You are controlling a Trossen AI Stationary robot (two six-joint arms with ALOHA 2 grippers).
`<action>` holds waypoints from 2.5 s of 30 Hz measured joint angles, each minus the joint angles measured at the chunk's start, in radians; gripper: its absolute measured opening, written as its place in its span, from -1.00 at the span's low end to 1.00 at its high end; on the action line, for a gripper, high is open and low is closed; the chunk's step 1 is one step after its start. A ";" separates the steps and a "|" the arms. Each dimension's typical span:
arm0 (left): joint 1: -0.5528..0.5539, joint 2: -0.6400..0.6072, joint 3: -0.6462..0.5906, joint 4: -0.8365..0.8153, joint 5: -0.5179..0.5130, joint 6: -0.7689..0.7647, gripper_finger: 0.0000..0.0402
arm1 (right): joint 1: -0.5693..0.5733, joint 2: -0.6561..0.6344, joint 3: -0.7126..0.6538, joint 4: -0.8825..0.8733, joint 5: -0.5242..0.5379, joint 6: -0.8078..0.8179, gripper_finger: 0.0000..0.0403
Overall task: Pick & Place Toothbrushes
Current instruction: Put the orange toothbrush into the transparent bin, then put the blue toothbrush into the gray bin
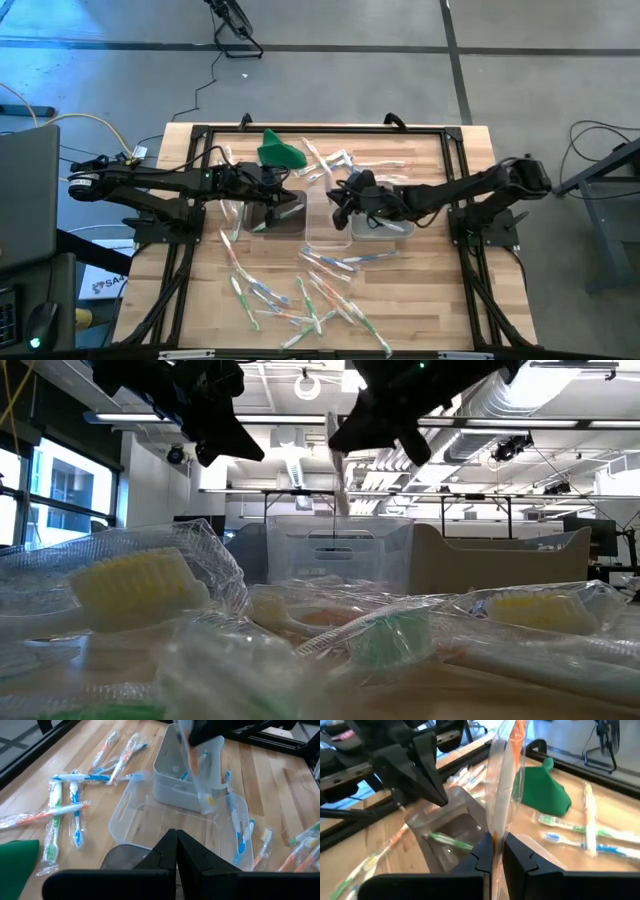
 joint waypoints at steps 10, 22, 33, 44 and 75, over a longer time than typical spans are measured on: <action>0.000 0.000 0.000 -0.001 0.000 0.000 -0.99 | -0.006 0.048 0.000 -0.031 -0.034 0.058 -0.94; 0.000 0.000 0.000 -0.002 0.003 0.000 -0.99 | -0.021 0.094 0.000 -0.031 -0.077 0.096 -0.94; 0.000 0.000 0.000 -0.002 0.003 0.000 -0.99 | -0.021 0.099 0.000 -0.077 -0.116 0.168 -0.94; 0.000 0.000 0.000 -0.002 0.003 0.000 -0.99 | -0.021 0.099 0.000 -0.134 -0.133 0.189 -0.91; 0.000 0.000 0.000 -0.009 0.000 -0.001 -0.99 | -0.021 0.024 -0.001 -0.103 -0.181 0.009 -0.68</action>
